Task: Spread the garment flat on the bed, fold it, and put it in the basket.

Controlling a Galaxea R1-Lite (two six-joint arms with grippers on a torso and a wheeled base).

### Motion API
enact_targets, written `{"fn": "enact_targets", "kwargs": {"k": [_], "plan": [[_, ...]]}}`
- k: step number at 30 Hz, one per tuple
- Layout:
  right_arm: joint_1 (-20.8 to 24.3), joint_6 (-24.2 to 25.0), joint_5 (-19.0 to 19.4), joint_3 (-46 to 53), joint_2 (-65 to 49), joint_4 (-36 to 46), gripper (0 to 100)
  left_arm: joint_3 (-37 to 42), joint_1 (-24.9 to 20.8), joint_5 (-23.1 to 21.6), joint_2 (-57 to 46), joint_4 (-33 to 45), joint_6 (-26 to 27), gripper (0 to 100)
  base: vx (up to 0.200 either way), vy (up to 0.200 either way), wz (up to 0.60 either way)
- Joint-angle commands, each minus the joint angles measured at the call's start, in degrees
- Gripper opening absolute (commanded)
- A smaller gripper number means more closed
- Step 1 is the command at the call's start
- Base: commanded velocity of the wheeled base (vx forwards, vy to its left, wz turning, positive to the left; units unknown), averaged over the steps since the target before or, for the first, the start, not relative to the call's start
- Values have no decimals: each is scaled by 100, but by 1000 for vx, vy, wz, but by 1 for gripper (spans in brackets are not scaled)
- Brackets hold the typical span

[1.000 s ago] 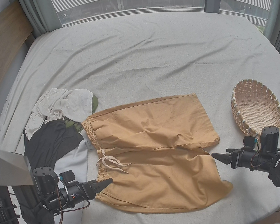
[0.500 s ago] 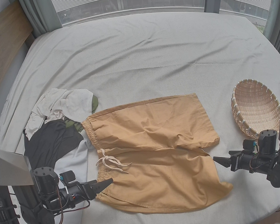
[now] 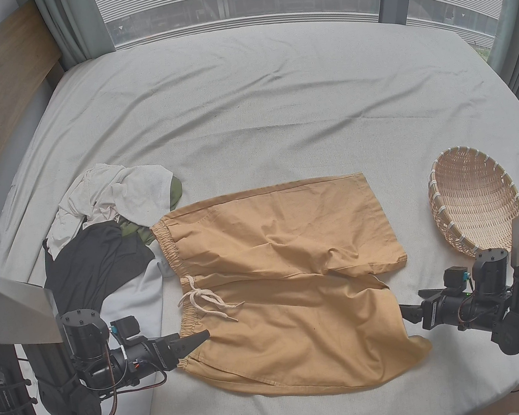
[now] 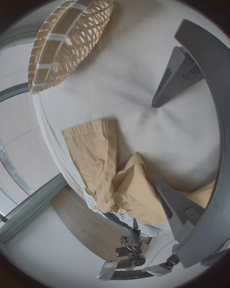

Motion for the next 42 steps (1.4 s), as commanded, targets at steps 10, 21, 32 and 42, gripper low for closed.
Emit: {"fn": "enact_targets", "kwargs": {"k": [10, 21, 32, 42], "plan": [[1423, 54, -379, 185, -861, 25, 100, -9, 9, -1, 45, -23, 0, 100, 0, 0, 0], [1985, 212, -353, 221, -843, -10, 100, 0, 9, -1, 45, -23, 0, 100, 0, 0, 0], [1906, 238, -344, 133, -720, -28, 100, 0, 0, -1, 45, -23, 0, 100, 0, 0, 0], [1853, 537, -362, -219, -773, -28, 100, 0, -35, -1, 54, -23, 0, 100, 0, 0, 0]]}}
